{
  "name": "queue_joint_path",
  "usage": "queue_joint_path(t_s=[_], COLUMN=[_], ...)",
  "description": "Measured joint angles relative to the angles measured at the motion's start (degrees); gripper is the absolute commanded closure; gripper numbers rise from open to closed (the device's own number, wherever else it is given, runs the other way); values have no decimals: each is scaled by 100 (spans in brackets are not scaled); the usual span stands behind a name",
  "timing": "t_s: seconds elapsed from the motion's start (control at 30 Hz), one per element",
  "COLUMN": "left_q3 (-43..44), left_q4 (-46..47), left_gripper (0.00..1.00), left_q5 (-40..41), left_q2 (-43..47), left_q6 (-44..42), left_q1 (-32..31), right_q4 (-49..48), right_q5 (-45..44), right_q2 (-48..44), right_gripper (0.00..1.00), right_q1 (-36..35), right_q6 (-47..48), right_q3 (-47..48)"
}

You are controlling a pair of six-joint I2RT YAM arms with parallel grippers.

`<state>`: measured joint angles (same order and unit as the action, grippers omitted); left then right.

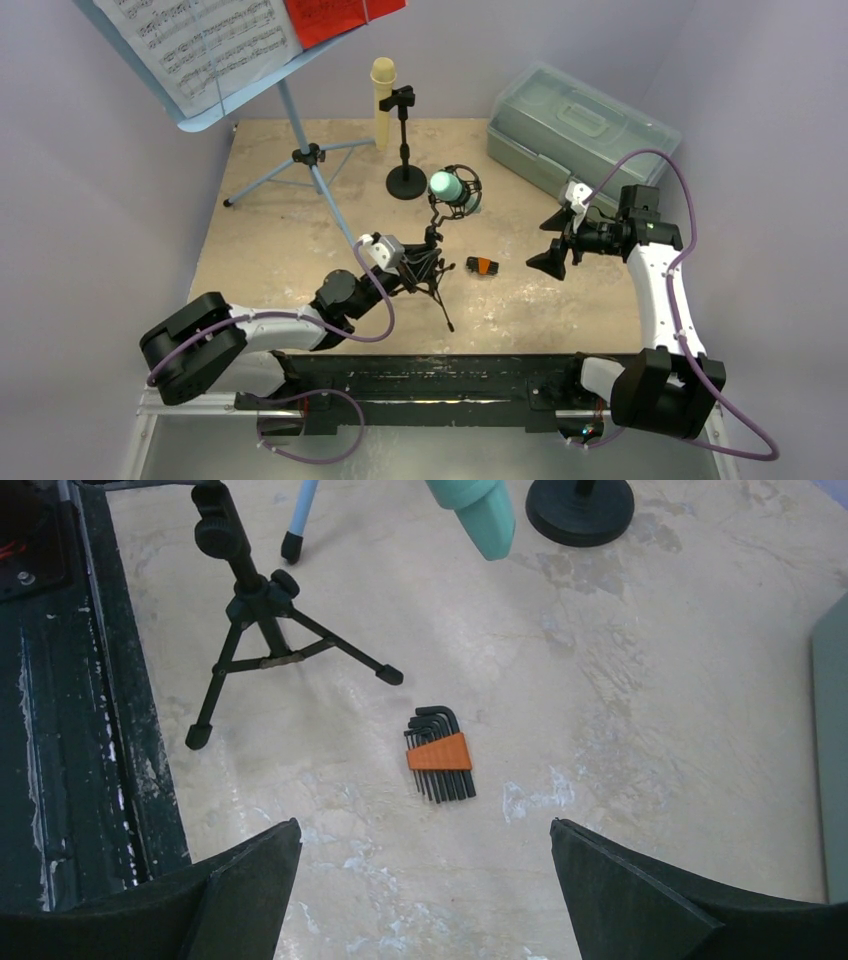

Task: Pack up the instrument practice props
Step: Place the microphone stand with the microphone at the center of the board.

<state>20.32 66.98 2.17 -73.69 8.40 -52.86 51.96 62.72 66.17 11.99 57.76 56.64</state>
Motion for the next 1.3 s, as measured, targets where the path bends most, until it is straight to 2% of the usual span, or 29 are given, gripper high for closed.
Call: queue_joint_path(t_s=[0.17,0.43,0.6,0.8,1.1,1.3], left_q3=[-109,-271,-428,-590,-719,-824], left_q4=[590,866,1093,1368,1390,791], left_gripper=[100,100,87,66,45,31], left_q5=[170,306,319,323,382,428], left_q2=[-457,-623,-645,-669,-562,195], left_q6=[-98,-446,-509,-505,-483,-385], left_q1=[-138,-278,-280,-284,-284,-284], right_q4=[42,129,181,269,304,361], right_q5=[0,2,4,2,4,2], right_q2=[66,96,131,173,173,173], right_gripper=[1,1,1,1,1,1], right_q1=[0,0,0,0,0,0], right_q6=[44,149,229,284,326,367], right_q3=[0,0,0,0,0,0])
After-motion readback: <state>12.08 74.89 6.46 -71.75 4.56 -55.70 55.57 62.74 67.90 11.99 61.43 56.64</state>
